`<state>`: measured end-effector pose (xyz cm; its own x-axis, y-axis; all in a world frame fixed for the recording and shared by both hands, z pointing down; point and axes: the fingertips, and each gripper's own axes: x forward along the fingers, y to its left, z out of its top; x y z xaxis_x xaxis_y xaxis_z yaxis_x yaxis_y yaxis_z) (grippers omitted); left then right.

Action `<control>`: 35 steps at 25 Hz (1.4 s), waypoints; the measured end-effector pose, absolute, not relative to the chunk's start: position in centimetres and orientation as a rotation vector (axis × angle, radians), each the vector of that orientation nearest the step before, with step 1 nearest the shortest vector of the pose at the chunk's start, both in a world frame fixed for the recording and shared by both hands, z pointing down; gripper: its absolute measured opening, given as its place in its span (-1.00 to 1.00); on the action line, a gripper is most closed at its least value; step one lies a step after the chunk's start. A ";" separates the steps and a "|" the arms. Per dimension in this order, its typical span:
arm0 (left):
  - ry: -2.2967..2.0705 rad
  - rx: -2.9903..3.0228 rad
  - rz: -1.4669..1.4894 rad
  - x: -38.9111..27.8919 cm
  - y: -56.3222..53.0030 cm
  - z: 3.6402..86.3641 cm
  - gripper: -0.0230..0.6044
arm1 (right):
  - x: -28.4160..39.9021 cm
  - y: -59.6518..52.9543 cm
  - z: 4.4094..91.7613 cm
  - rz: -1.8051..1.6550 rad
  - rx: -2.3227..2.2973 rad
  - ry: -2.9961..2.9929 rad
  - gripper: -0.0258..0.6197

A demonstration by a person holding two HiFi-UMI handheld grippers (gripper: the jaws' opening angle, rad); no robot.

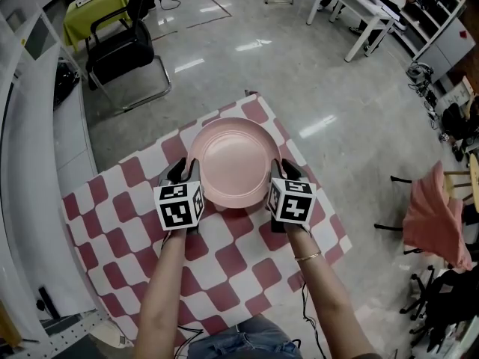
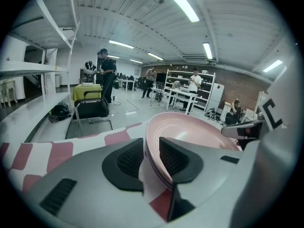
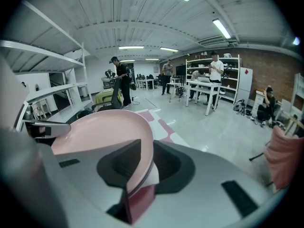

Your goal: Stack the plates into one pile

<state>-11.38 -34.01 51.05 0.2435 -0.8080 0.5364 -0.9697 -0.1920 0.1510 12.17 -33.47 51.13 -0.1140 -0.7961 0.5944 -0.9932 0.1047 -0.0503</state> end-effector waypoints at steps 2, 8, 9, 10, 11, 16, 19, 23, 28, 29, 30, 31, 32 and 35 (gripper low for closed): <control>-1.629 2.089 0.482 -11.4 -33.9 50.7 -0.56 | 12.1 -33.4 50.9 0.632 1.746 -1.976 -0.64; -1.649 2.129 0.466 -11.6 -33.8 48.9 -0.66 | 12.0 -33.0 49.6 0.597 1.748 -1.995 -0.65; -1.653 2.136 0.463 -11.5 -33.6 48.5 -0.66 | 12.0 -32.7 49.4 0.591 1.748 -2.001 -0.66; -1.655 2.143 0.461 -11.5 -33.4 48.2 -0.67 | 12.1 -32.4 49.2 0.588 1.747 -2.008 -0.66; -1.657 2.148 0.458 -11.4 -33.1 48.0 -0.68 | 12.1 -32.2 49.0 0.587 1.746 -2.017 -0.66; -1.673 2.161 0.425 -11.5 -31.5 46.5 -0.73 | 12.5 -30.8 47.1 0.583 1.752 -2.073 -0.73; -1.686 2.164 0.405 -11.8 -30.3 45.7 -0.78 | 12.6 -29.9 45.9 0.564 1.757 -2.100 -0.79; -1.702 2.178 0.388 -11.6 -28.8 44.4 -0.79 | 12.9 -28.6 44.5 0.548 1.759 -2.131 -0.83; -1.722 2.198 0.384 -11.6 -26.9 42.9 -0.81 | 12.9 -26.8 42.9 0.525 1.754 -2.172 -0.84; -1.727 2.201 0.380 -11.6 -26.6 42.7 -0.81 | 13.0 -26.5 42.5 0.520 1.755 -2.179 -0.84; -1.732 2.204 0.376 -11.6 -26.2 42.4 -0.82 | 13.1 -26.1 42.2 0.515 1.756 -2.186 -0.84; -1.737 2.208 0.372 -11.6 -25.9 42.2 -0.82 | 13.2 -25.7 41.9 0.509 1.757 -2.192 -0.84; -1.740 2.211 0.365 -11.6 -25.5 41.9 -0.82 | 13.2 -25.4 41.6 0.503 1.757 -2.200 -0.84; -1.746 2.223 0.347 -11.4 -24.4 41.1 -0.84 | 13.2 -24.1 40.7 0.484 1.751 -2.225 -0.85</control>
<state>-11.41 -24.40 41.12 0.2356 -0.9012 0.3637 -0.9718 -0.2218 0.0799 13.22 -24.12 40.69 -0.2339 -0.8827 0.4076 -0.9723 0.2142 -0.0941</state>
